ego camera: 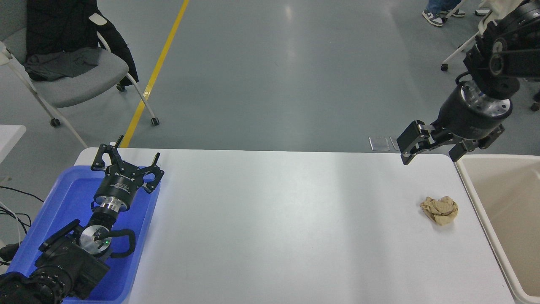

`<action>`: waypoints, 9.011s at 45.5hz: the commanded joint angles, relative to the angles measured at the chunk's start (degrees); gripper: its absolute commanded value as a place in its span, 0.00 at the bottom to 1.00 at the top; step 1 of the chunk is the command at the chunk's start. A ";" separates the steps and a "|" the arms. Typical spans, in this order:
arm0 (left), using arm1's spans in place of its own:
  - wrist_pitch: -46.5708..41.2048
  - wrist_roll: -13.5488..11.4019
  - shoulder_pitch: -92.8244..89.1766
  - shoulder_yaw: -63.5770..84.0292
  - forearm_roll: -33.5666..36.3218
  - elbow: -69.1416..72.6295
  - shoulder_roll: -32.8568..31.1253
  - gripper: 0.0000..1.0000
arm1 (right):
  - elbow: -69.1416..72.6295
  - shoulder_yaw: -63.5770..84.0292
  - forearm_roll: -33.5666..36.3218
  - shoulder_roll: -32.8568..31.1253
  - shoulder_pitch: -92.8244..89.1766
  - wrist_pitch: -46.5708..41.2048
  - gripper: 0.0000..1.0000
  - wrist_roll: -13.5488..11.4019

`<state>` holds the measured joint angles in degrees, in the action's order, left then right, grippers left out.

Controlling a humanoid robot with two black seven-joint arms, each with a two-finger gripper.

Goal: Pick up paper ball place in dustbin

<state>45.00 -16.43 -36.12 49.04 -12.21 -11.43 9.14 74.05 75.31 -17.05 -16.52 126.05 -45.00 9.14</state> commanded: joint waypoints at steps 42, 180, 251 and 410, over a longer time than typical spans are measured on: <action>0.00 -0.09 0.00 0.09 -0.01 0.00 0.00 1.00 | -26.75 -3.49 -0.96 -8.26 -34.19 20.04 1.00 -0.26; 0.00 0.08 0.00 0.00 0.08 0.00 0.00 1.00 | 13.05 2.13 -2.81 -10.72 -13.05 18.24 0.00 -1.14; 0.00 -0.01 0.00 0.00 -0.01 0.00 0.00 1.00 | -41.94 -15.17 -0.70 -29.53 -44.29 0.00 0.00 -1.32; 0.00 -0.10 0.00 0.09 -0.01 0.00 0.00 1.00 | -35.63 -135.60 3.42 0.44 -98.28 36.67 1.00 18.63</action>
<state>45.00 -16.52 -36.12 49.05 -12.22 -11.42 9.14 44.93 -56.68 -17.40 -23.38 30.06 1.13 21.24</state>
